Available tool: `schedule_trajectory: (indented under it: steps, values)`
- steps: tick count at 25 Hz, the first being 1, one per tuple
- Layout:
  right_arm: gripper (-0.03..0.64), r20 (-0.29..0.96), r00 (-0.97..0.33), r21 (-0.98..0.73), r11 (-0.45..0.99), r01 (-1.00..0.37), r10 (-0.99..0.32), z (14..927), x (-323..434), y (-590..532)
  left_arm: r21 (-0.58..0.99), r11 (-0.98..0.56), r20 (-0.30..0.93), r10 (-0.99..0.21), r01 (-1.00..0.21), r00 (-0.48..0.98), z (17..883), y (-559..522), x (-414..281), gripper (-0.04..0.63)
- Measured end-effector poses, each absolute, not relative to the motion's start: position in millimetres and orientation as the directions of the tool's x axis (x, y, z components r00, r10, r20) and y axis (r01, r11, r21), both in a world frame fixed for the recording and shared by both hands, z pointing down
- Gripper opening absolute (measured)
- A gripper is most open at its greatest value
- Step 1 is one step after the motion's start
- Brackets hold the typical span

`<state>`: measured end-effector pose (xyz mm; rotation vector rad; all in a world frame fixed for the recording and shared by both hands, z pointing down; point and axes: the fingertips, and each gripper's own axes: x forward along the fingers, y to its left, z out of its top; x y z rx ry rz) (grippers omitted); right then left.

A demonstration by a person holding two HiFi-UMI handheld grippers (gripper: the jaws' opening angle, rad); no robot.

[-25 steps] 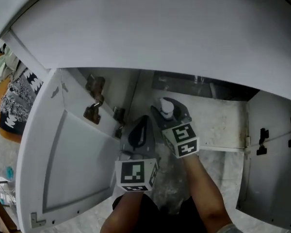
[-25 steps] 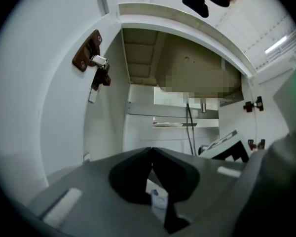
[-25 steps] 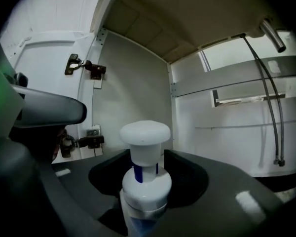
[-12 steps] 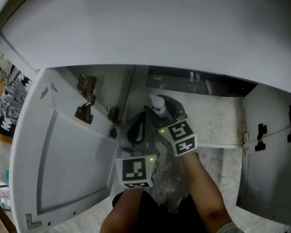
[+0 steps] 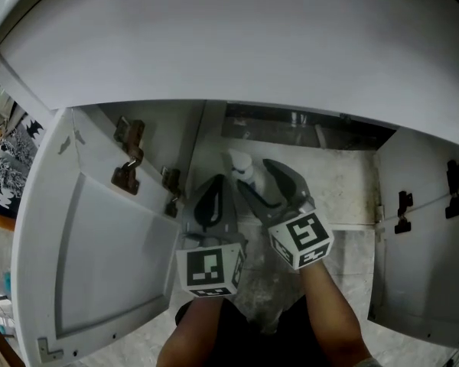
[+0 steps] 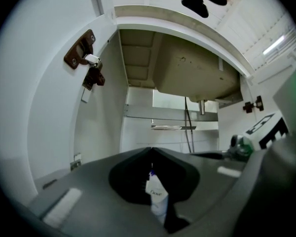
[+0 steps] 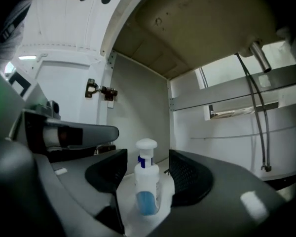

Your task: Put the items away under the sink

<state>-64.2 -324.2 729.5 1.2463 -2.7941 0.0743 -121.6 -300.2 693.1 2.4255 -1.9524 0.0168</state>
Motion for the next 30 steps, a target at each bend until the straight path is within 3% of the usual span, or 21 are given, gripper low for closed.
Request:
schedule_trajectory:
  steps: [3,9,14,17,24,30]
  values:
    - [0.246,0.072,-0.628,-0.029,0.628,-0.778,-0.775,715,-38,-304,0.002,-0.23,0.025,-0.973,-0.973,0.23,692,-299,-116,0.011]
    - [-0.004,0.136,-0.511,0.023,0.518,-0.855,-0.849,696,-1,-284,0.003,-0.269,0.043,-0.962,-0.963,0.269,681,-286,-100,0.011]
    - [-0.003,0.145,-0.504,0.006,0.51,-0.86,-0.851,657,0,-267,-0.001,-0.3,0.077,-0.951,-0.954,0.299,674,-267,-79,0.011]
    - [-0.003,0.244,-0.52,-0.016,0.533,-0.846,-0.819,629,-2,-228,-0.005,-0.325,0.149,-0.935,-0.946,0.321,646,-227,-63,0.011]
    - [-0.003,0.338,-0.511,-0.102,0.509,-0.854,-0.79,486,19,-175,0.048,-0.427,0.265,-0.866,-0.903,0.424,500,-147,-48,0.011]
    - [-0.003,0.312,-0.518,-0.123,0.507,-0.853,-0.796,341,44,-151,0.082,-0.474,0.348,-0.811,-0.877,0.47,370,-105,-56,0.011]
